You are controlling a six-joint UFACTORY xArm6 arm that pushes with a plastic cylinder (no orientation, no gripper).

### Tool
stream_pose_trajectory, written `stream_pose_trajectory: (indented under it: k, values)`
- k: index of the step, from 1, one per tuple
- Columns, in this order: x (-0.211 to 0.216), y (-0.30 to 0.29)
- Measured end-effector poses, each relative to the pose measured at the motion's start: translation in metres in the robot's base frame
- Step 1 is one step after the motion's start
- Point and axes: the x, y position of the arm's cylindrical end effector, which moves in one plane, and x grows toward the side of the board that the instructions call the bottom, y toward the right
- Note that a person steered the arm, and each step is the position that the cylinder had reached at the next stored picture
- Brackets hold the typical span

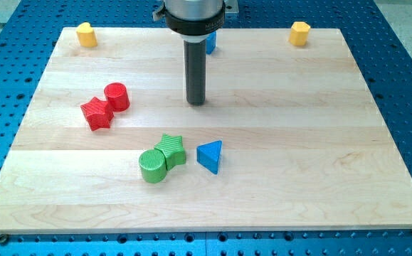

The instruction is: Move the green circle diagonal to the cube

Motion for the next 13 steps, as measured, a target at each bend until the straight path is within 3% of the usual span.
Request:
stream_pose_trajectory:
  k: [1,2,3,4,5,6,7,8,9,10,11,13]
  values:
    - [0.017,-0.105]
    - [0.067,-0.077]
    - [0.077,0.074]
    - [0.107,0.143]
    - [0.189,0.024]
    - [0.169,-0.068]
    - [0.168,-0.049]
    - [0.196,0.012]
    - [0.145,-0.047]
    - [0.106,-0.153]
    - [0.137,-0.105]
    - [0.034,-0.068]
